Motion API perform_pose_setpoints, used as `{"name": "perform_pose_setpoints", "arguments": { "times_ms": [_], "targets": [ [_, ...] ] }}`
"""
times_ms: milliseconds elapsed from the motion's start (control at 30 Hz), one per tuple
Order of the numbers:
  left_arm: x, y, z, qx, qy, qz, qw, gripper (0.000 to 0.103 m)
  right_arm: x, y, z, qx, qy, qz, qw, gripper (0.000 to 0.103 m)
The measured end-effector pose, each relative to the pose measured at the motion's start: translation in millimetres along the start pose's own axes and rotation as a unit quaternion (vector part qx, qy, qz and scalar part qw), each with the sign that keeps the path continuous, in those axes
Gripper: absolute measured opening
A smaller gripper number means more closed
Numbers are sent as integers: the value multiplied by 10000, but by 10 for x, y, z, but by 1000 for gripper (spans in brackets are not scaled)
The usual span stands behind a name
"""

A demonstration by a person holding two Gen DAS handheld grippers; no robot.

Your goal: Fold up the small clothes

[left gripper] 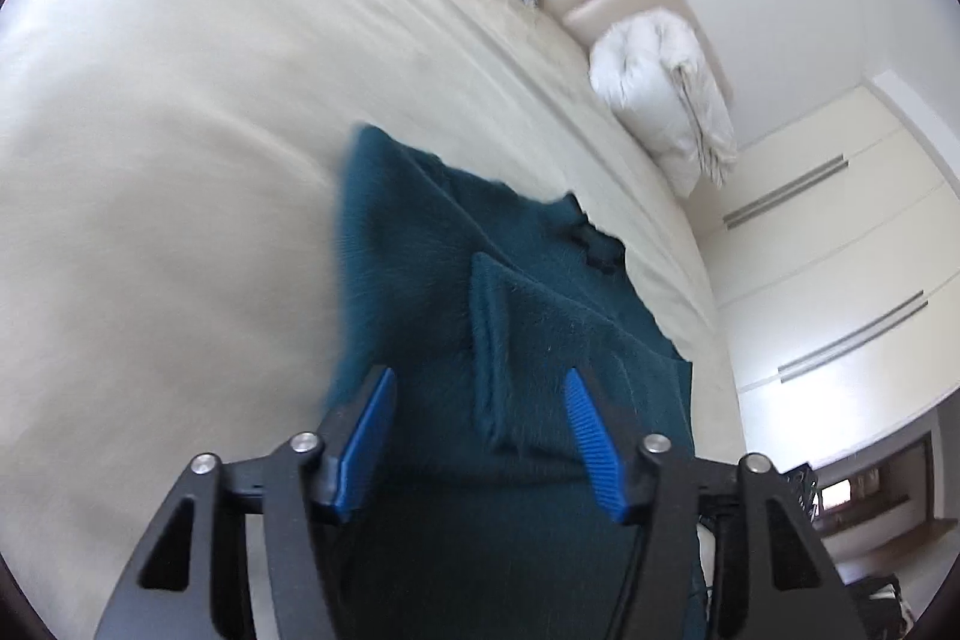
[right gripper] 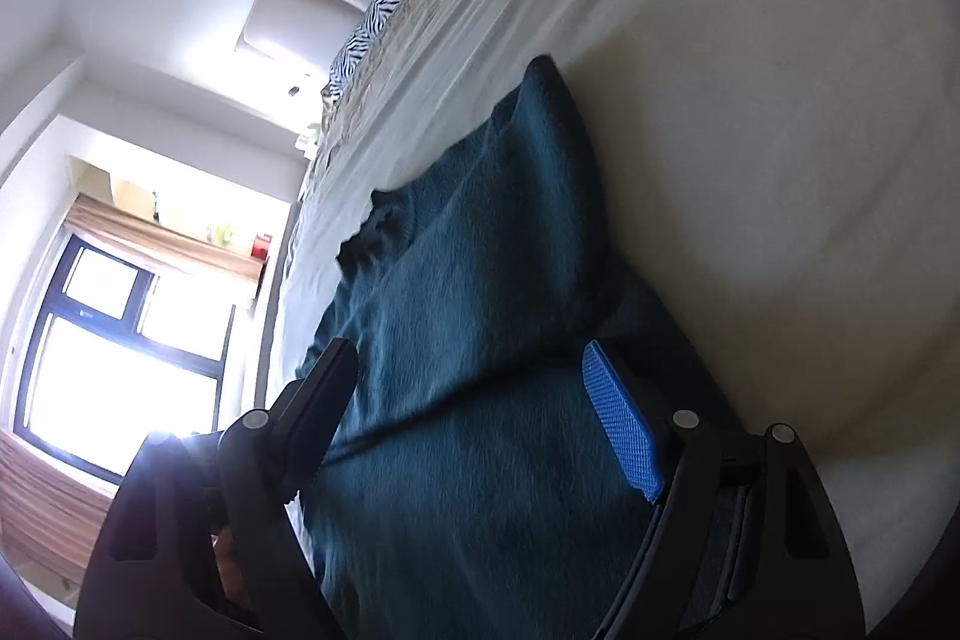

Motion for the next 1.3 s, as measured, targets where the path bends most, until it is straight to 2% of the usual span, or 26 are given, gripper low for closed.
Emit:
{"name": "perform_pose_setpoints", "arguments": {
  "times_ms": [100, 333, 433, 533, 700, 900, 1033, 1300],
  "targets": [
    [-150, -341, -256, 32, -138, 62, 9999, 61, 147, -10, -235, -179, 272, -50, 9995, 77],
    [-470, -835, -1103, -359, -89, 386, 9986, 61, -96, -551, -621, 95, -56, -94, 9999, 77],
    [-512, -979, -1432, -599, -108, 290, 9977, 61, -160, -901, -824, 131, -438, -326, 9984, 77],
    [-500, -1101, -1673, -767, -66, 220, 9968, 61, -83, -1253, -1067, 5, -752, -739, 9944, 77],
    [-497, -1213, -1963, -1062, 31, 233, 9941, 61, 221, -1755, -1367, -183, -681, -1216, 9901, 77],
    [-464, -1283, -2227, -1301, 104, 320, 9909, 61, 585, -2132, -1625, -463, -601, -1640, 9835, 77],
    [-454, -1313, -2436, -1582, 128, 343, 9867, 63, 784, -2173, -1820, -937, -573, -1851, 9766, 77],
    [-484, -1361, -2681, -1960, 15, 239, 9803, 67, 771, -2059, -1897, -1089, -609, -1739, 9768, 77]
  ]
}}
Point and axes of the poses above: each gripper's, at about its wrist camera, not at the fingertips, and y roughly the way its jaws point, x to its right, z to its top, the point moved 10 cm from there along y, roughly the way its jaws point, and after that the axes turned 5 degrees about -y, right-handed, at the moved point
